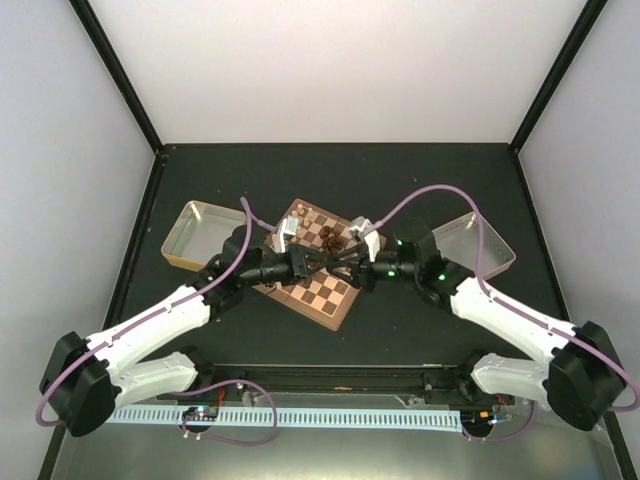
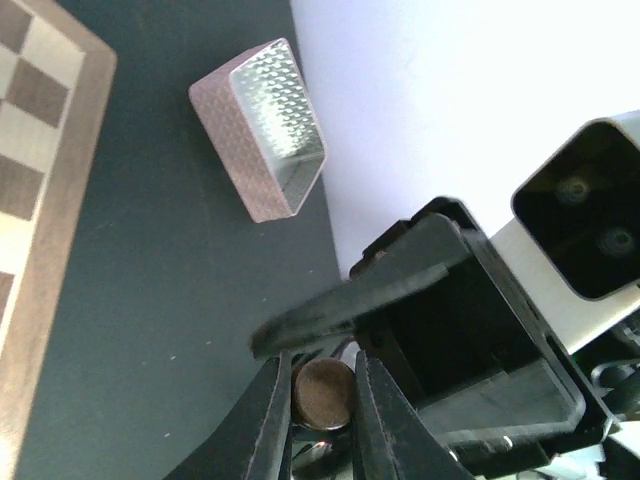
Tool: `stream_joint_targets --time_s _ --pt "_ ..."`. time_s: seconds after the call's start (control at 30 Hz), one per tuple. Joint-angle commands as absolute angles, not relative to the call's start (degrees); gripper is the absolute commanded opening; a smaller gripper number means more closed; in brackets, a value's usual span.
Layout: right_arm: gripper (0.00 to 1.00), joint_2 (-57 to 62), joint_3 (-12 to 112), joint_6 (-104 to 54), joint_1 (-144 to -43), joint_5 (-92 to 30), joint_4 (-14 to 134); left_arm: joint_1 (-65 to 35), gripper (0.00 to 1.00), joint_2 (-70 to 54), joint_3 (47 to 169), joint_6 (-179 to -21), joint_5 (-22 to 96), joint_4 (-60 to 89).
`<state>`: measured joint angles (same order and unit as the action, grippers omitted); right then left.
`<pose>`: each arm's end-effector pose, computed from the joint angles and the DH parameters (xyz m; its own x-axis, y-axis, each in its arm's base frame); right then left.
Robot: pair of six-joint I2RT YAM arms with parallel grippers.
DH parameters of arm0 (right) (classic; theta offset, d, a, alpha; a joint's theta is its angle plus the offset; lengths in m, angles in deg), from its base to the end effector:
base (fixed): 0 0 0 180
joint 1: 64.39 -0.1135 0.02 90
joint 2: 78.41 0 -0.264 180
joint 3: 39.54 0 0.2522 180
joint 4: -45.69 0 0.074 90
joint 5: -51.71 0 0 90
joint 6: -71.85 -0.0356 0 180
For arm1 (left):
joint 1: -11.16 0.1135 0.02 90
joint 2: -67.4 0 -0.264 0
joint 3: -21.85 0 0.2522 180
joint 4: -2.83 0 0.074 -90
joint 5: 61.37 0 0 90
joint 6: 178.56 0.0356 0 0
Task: Set up the chess pieces on the board
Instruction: Place the chess piece on the chessboard.
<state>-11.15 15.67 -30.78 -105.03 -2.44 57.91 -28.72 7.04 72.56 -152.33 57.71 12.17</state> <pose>0.1825 0.1841 0.2621 -0.5084 -0.2028 -0.8369 -0.8423 0.3194 0.4342 0.1711 -0.1655 0.2665 -0.9294 -0.2450 -0.2761 0.1795 0.3533 -0.9181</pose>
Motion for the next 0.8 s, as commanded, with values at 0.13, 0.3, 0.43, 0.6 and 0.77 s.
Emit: stream_joint_targets --time_s 0.13,0.3,0.43,0.6,0.77 --pt "0.61 -25.6 6.5 -71.7 -105.5 -16.2 28.5 -29.1 0.06 9.9 75.1 -157.4 58.2 7.9" --pt "0.64 -29.1 5.4 -84.2 -105.5 -22.0 32.6 -28.9 0.06 11.6 75.5 -163.6 56.5 3.4" --pt "0.67 -28.4 6.4 -87.7 -105.5 -20.4 36.1 -28.9 0.06 12.2 74.8 -170.5 55.6 -0.6" --pt "0.66 -23.5 8.3 -90.3 -105.7 -13.7 32.8 -28.9 0.06 11.6 73.3 -178.8 55.3 -7.5" --pt "0.52 -20.7 9.6 -91.5 -106.5 -11.8 30.1 -28.9 0.06 10.6 73.3 -181.6 54.4 -9.5"
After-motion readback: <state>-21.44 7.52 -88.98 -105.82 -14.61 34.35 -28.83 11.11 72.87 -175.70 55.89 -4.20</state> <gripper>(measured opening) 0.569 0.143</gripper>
